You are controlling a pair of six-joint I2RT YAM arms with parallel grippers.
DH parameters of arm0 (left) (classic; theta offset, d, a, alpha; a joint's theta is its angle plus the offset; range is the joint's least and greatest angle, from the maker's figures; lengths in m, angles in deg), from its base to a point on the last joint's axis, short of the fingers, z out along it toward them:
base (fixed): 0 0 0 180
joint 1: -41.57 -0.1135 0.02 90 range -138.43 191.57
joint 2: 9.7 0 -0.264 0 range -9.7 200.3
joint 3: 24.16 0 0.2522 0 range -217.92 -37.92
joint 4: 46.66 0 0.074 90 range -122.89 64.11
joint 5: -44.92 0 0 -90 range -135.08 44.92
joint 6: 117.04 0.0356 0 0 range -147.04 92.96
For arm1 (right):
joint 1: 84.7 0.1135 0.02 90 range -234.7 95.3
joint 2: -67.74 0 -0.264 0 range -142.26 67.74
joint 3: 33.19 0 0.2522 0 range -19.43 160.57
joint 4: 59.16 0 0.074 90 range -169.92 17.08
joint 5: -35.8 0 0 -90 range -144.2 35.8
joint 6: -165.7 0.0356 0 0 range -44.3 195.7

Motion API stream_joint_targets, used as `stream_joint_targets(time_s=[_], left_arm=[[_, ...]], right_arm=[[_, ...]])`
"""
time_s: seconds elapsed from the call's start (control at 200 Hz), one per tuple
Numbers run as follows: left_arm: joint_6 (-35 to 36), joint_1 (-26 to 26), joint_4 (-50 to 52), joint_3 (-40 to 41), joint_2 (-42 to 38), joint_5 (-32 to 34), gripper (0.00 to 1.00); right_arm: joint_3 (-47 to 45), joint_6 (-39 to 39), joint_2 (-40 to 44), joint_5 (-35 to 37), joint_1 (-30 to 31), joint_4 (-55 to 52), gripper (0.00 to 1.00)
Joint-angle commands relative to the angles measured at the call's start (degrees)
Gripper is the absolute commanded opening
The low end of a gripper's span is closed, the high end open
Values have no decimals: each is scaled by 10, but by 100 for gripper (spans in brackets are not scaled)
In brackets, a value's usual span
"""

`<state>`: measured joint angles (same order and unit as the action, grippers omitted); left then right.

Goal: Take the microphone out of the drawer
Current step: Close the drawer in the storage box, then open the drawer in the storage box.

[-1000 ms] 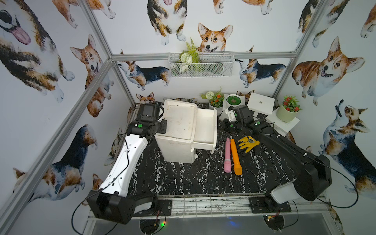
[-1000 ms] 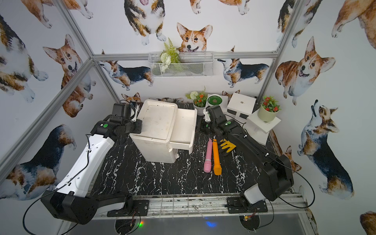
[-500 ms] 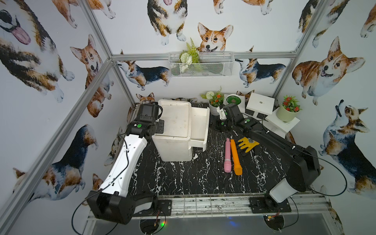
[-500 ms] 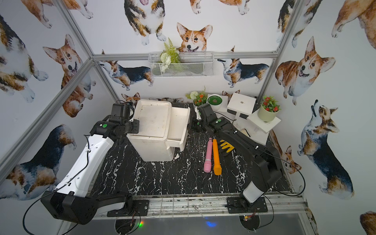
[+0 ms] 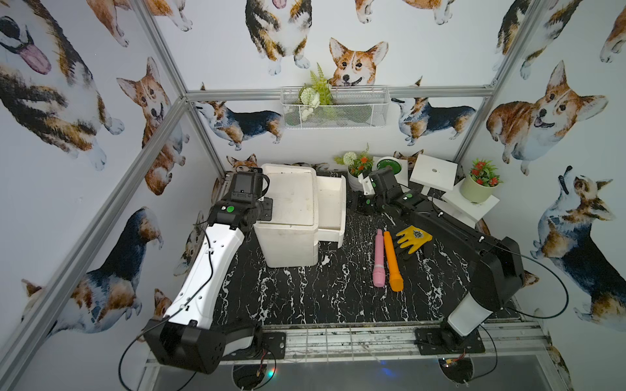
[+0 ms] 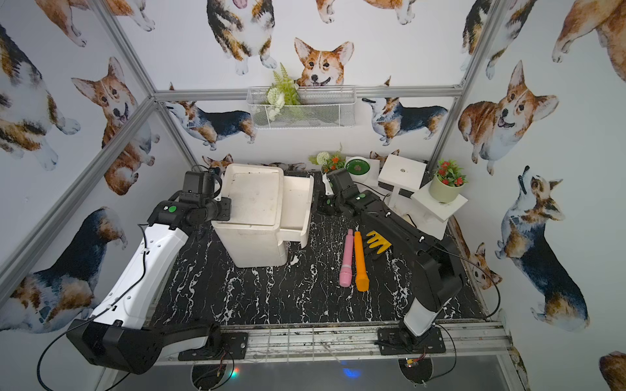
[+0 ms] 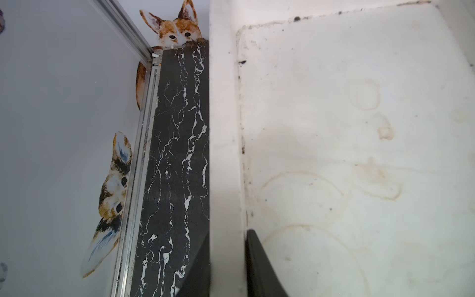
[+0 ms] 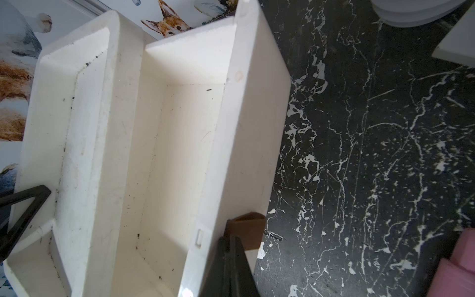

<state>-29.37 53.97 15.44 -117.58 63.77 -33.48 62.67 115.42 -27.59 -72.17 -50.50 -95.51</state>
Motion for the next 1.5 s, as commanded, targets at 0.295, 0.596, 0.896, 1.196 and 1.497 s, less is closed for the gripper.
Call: stream_joint_targets(time_s=[0.295,0.596,0.896,1.196,1.497], left_arm=[[56,-2,9,-2,22,-122,4],[54,-8,7,-4,38,-140,4],[46,-9,4,7,27,-99,12],[44,-9,-4,10,20,-61,28],[40,-9,-11,19,10,-51,35]], right_arm=[[10,-59,-33,-180,-8,53,0],[45,-35,-77,-188,26,95,0],[73,-14,-97,-163,41,103,0],[-113,75,24,-176,-42,234,24],[-234,103,63,-178,-85,288,41]])
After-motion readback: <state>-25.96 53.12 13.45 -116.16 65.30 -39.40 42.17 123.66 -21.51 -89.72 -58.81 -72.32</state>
